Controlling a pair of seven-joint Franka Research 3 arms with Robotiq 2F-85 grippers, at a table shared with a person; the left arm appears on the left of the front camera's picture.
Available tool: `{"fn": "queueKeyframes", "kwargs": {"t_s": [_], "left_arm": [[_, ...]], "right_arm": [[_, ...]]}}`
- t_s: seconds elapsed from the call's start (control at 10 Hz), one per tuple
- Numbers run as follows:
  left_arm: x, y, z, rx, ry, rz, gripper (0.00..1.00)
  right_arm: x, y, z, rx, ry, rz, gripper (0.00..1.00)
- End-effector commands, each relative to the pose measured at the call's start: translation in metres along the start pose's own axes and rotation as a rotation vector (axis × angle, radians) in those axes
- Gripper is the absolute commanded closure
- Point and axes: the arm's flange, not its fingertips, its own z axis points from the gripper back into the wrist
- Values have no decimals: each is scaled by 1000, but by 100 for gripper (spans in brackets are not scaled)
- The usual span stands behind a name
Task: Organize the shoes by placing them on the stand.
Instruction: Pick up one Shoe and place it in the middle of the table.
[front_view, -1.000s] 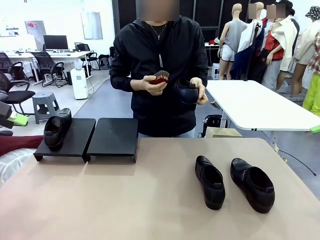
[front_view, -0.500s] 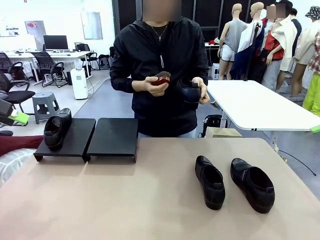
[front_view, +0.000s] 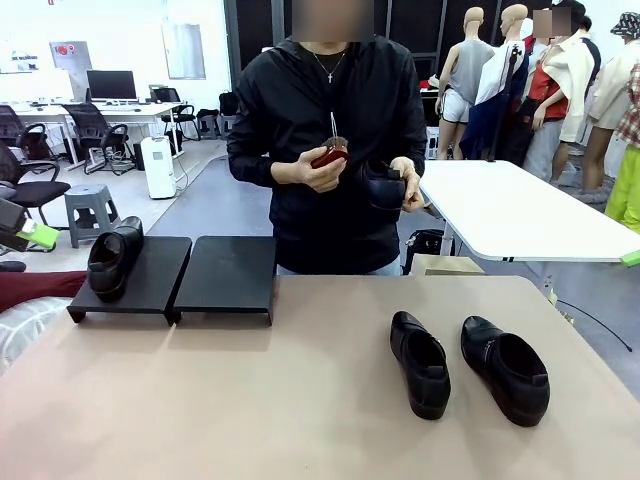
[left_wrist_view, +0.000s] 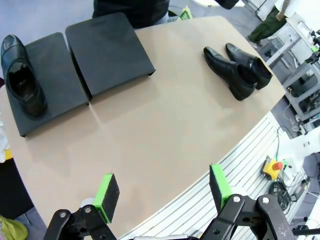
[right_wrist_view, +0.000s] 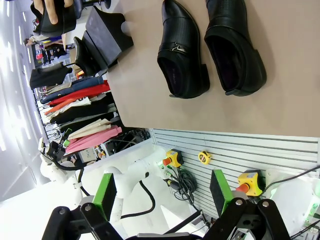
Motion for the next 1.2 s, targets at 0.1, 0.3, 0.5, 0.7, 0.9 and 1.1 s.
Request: {"fn": "queueKeyframes", "kwargs": {"t_s": [0.1, 0.3, 0.5, 0.7, 0.9, 1.1], "left_arm": [[-1, 2, 0, -16, -13, -5, 6], [-1, 2, 0, -16, -13, -5, 6], [-1, 2, 0, -16, -13, -5, 6], [-1, 2, 0, -16, -13, -5, 6], [-1, 2, 0, -16, -13, -5, 6], [-1, 2, 0, -16, -13, -5, 6]], "right_arm": [[0, 0, 0, 0, 0, 0, 0], [12, 55, -69, -258, 22, 130, 0], [40, 88, -132, -418, 37, 166, 0], [36, 102, -158, -547, 38, 243, 0], [-2, 77, -18, -347, -36, 151, 0], [-68, 48, 96, -291, -166, -7, 0]]}}
